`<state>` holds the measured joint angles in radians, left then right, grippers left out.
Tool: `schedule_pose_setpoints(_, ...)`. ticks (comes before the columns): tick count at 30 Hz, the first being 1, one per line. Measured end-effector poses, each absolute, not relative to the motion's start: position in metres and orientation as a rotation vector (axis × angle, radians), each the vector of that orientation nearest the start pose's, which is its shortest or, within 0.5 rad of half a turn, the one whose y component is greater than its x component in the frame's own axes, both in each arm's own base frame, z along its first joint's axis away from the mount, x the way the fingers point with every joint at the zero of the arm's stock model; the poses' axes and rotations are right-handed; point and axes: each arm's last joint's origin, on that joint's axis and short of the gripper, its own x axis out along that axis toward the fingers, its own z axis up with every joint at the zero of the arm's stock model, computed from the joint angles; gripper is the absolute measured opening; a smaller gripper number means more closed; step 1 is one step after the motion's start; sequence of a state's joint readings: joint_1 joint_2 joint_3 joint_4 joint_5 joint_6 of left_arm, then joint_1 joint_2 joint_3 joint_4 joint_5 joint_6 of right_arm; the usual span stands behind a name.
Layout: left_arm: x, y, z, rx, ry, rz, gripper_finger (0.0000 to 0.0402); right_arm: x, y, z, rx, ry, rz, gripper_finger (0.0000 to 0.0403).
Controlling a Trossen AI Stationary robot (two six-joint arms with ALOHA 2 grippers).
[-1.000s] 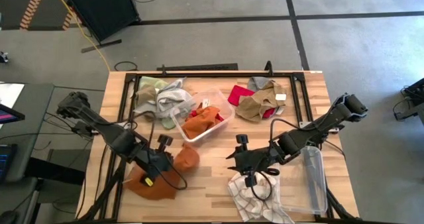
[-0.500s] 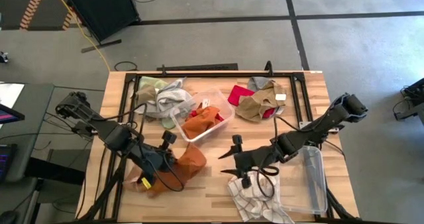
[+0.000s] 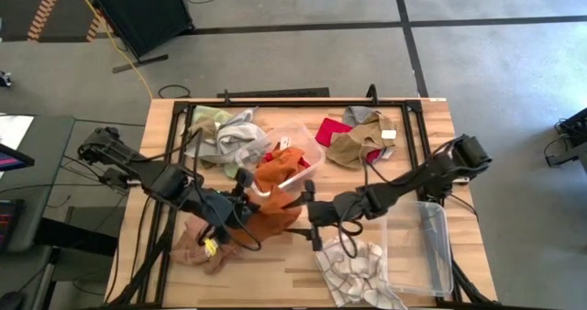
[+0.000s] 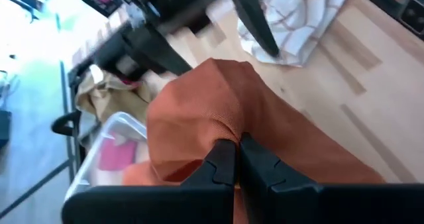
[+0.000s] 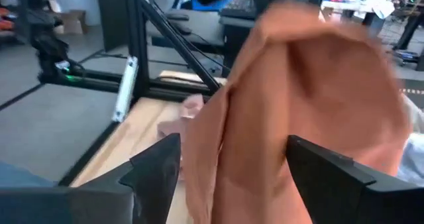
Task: Sort towels by color in basket
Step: Put the orange towel into the top transparent bin
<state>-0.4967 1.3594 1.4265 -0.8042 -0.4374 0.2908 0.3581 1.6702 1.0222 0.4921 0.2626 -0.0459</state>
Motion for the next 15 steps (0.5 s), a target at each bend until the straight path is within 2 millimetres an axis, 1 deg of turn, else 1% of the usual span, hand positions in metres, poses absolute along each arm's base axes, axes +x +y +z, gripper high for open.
schedule_pose_setpoints(2,0.249,-0.119,0.377,0.624,0.629,-0.151,0.0,0.358,0.12,0.245,-0.084,0.127,0.084,0.0308)
schedule_pose_setpoints(5,0.252,-0.12,0.38,0.647,0.583,-0.155,0.0,0.366,0.117,0.24,-0.082,0.077,0.069,0.0314)
schedule_pose_setpoints(15,0.259,-0.124,0.392,0.692,0.443,-0.173,0.0,0.382,0.099,0.235,-0.062,0.002,0.012,0.033)
